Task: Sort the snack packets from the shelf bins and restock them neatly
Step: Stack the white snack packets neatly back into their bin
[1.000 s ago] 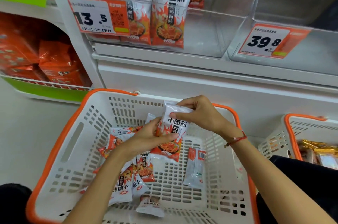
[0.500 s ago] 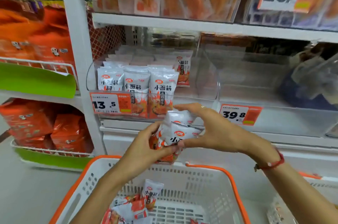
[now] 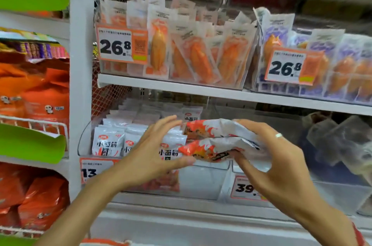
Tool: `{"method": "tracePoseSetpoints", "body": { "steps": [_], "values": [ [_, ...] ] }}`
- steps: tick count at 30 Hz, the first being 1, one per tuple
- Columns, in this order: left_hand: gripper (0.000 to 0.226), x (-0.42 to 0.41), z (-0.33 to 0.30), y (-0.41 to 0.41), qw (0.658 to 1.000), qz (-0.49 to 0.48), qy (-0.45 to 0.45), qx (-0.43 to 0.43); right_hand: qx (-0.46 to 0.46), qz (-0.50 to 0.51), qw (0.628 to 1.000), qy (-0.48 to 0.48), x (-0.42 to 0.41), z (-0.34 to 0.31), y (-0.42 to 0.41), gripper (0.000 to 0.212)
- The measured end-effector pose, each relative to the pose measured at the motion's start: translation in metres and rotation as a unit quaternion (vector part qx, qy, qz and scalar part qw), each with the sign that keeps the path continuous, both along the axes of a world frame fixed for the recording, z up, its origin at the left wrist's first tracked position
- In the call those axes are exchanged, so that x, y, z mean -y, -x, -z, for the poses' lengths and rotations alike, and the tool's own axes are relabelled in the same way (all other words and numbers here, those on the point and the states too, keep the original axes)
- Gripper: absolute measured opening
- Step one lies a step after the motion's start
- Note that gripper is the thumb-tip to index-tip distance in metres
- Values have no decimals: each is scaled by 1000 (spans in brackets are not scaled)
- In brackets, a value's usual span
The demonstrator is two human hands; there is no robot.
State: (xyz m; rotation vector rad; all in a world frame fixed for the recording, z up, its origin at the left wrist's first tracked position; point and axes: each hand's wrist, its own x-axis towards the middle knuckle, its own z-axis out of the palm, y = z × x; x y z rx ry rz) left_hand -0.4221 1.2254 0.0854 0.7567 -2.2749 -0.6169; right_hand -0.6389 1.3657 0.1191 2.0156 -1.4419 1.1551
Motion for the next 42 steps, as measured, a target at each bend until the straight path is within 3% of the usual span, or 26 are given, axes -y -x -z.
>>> {"method": "tracePoseSetpoints", "body": {
  "steps": [2,7,12,17,20,23,36,40,42],
  "values": [
    [96,21,-1,-2,997,-53,59,19,-23,42,998,31,6,-5,1,48],
    [100,57,7,16,958,-111,170,201,-131,147,980,-8,47,-4,0,55],
    [66,70,35,16,925,-189,299,136,-199,228,944,-130,109,-9,-1,51],
    [62,71,38,17,925,-206,292,129,-114,190,925,-308,184,-6,15,62],
    [62,74,40,18,927,-202,283,137,-103,166,889,-413,224,-3,20,73],
    [62,72,39,17,930,-201,270,150,-88,150,872,-457,245,0,18,77],
    [71,68,34,16,937,-187,254,148,-200,183,878,-394,224,0,15,81],
    [81,63,26,13,936,-184,250,166,-222,161,915,-297,163,-8,3,71],
    [72,53,25,9,930,-194,279,138,-228,120,939,-229,122,-1,-3,57]
  ]
}}
